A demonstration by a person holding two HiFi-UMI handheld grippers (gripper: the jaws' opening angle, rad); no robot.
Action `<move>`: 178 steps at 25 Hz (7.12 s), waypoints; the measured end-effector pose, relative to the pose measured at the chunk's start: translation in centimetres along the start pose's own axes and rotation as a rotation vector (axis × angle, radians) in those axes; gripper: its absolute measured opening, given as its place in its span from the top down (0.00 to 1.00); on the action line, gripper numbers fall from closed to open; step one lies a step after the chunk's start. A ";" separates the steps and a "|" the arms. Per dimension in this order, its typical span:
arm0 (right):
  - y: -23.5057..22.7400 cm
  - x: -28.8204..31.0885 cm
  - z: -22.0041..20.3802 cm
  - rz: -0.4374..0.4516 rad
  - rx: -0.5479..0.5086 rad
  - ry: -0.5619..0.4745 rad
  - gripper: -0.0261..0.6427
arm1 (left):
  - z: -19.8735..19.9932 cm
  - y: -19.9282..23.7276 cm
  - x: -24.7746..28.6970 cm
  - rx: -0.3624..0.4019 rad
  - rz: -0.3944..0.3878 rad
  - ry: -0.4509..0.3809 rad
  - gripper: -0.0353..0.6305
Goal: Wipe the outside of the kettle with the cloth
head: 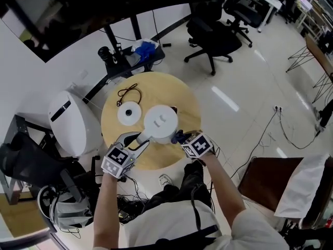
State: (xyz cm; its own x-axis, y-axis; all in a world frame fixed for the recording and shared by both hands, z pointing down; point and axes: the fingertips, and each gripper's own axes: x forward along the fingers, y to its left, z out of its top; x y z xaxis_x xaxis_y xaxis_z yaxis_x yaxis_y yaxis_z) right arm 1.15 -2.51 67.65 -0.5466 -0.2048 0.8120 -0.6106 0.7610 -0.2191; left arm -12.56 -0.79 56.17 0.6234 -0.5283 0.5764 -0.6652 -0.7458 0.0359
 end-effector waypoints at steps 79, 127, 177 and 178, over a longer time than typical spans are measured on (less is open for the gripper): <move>-6.5 -4.4 12.1 -0.195 -0.490 -0.256 0.86 | -0.4 -0.6 0.3 -0.011 -0.044 0.059 0.70; -4.9 2.1 9.1 0.424 -0.972 -0.175 0.86 | 6.6 -1.1 3.3 -0.710 0.885 0.172 0.65; -4.1 13.5 6.7 0.960 -0.651 0.605 0.86 | 7.1 -1.7 3.6 -0.929 0.883 0.212 0.64; -4.0 13.8 6.5 0.950 -0.665 0.617 0.86 | 7.1 -1.8 3.5 -0.935 0.887 0.212 0.64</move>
State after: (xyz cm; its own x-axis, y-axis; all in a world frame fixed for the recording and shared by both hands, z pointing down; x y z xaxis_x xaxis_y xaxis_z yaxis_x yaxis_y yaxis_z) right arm -7.66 -12.42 76.19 -0.1460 0.7539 0.6406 0.3590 0.6438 -0.6758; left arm -6.22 -4.18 52.34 -0.1915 -0.5534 0.8106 -0.8995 0.4294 0.0806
